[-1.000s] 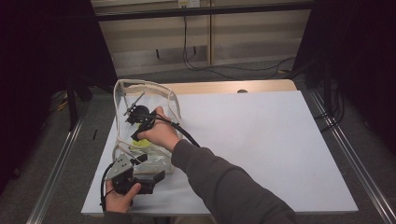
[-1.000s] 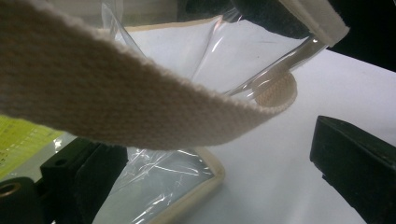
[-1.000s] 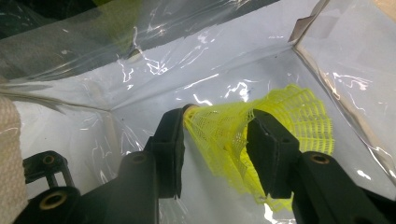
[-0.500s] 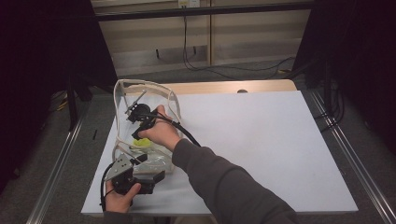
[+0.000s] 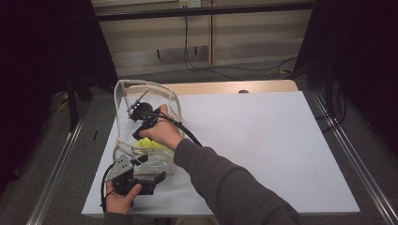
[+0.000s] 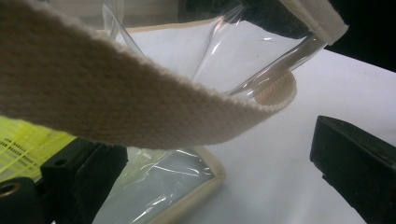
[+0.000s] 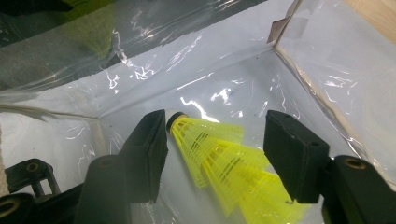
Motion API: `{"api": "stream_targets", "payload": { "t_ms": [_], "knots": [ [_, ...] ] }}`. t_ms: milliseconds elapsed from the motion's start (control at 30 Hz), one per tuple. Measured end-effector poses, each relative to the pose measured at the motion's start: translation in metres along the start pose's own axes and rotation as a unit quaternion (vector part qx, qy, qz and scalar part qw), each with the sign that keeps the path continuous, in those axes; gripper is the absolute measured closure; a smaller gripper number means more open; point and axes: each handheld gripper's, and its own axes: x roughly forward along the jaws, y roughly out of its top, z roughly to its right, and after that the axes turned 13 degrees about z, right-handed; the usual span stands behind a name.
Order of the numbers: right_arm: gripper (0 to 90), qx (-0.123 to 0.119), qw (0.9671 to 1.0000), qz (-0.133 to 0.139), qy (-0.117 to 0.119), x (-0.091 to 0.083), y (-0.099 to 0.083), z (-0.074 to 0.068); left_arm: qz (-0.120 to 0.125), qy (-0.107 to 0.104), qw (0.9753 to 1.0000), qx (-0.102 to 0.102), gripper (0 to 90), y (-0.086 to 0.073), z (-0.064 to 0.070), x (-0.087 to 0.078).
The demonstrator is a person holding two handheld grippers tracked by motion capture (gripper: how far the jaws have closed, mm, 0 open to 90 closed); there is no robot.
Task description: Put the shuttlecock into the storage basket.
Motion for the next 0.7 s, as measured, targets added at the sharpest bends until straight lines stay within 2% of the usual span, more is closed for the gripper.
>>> {"api": "stream_targets", "payload": {
  "t_ms": [333,533,700],
  "knots": [
    [35.8,0.004,0.9999,0.011,0.001,-0.008,0.004,0.002,-0.002,0.001,1.0,0.003,3.8,0.0,0.0,0.0],
    [34.3,0.0,0.9999,0.014,0.002,-0.014,0.006,0.002,0.001,0.001,1.0,-0.005,3.7,0.0,0.001,0.001],
    [31.6,0.007,0.9999,0.015,0.007,-0.02,0.007,0.003,0.002,0.002,1.0,-0.004,3.6,0.0,0.001,0.002]
  ]
}}
